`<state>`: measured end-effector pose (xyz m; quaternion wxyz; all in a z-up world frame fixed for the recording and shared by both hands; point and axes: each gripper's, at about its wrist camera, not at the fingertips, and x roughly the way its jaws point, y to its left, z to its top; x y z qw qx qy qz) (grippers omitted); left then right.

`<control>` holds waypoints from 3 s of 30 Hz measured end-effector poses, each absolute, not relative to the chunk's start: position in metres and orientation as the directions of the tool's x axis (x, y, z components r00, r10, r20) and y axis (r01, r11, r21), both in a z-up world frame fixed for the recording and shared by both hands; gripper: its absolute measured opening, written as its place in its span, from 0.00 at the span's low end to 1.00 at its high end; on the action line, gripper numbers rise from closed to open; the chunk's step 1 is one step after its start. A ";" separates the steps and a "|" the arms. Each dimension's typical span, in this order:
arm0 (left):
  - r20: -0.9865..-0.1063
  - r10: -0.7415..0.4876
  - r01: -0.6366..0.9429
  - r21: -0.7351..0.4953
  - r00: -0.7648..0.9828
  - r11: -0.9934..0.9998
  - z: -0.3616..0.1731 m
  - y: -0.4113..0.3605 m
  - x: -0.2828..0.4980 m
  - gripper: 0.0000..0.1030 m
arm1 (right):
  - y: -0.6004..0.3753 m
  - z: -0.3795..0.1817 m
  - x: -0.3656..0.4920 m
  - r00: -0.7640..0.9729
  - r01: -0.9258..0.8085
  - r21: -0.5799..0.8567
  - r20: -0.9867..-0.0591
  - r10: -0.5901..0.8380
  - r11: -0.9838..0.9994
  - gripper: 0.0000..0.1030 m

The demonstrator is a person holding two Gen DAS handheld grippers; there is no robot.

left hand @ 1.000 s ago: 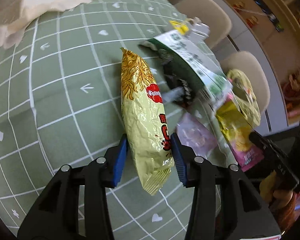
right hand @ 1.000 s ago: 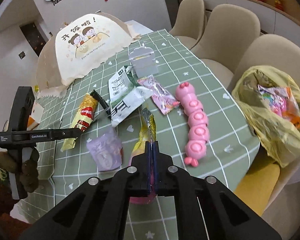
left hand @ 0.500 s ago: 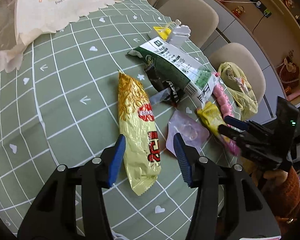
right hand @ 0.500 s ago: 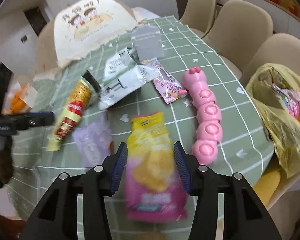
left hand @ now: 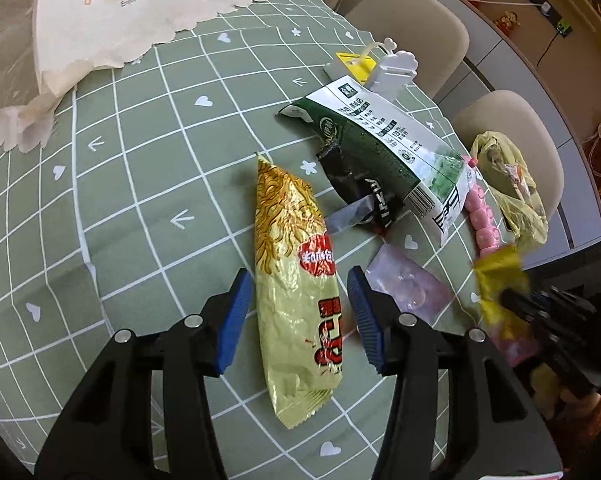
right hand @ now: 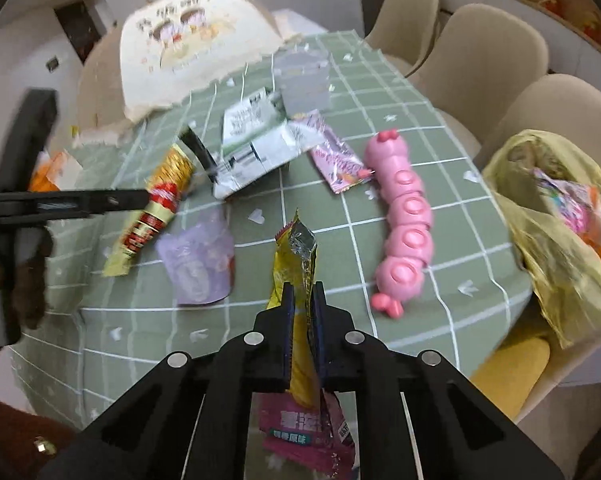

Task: Collect trash
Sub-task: 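Carry the gold bag and pink chip bag to the trash bag with both tools, then release the gold chip bag into the trash bag with the left tool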

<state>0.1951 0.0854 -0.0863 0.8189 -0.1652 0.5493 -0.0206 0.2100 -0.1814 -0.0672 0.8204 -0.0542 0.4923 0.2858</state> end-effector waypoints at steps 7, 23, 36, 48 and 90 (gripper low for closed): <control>-0.922 -0.175 -0.168 -0.244 0.346 0.955 -0.096 0.082 0.209 0.44 | -0.200 -0.054 0.194 0.402 -0.467 0.196 -0.821 0.405 0.862 0.10; -0.817 -0.165 -0.045 -0.227 0.553 0.973 0.001 0.039 0.174 0.31 | -0.215 -0.008 0.171 0.503 -0.494 0.169 -0.744 0.439 0.853 0.10; -0.578 -0.266 0.112 -0.288 0.771 0.951 0.106 -0.020 0.191 0.32 | -0.266 0.073 0.203 0.678 -0.467 0.100 -0.597 0.429 0.878 0.10; -0.583 -0.414 0.290 -0.298 0.699 0.910 0.106 -0.152 0.277 0.32 | -0.384 0.095 0.257 0.777 -0.317 0.059 -0.557 0.294 0.947 0.10; -0.795 -0.403 0.210 -0.344 0.454 0.915 -0.035 -0.247 0.378 0.61 | -0.453 -0.033 0.382 0.600 -0.278 0.251 -0.708 0.372 0.927 0.10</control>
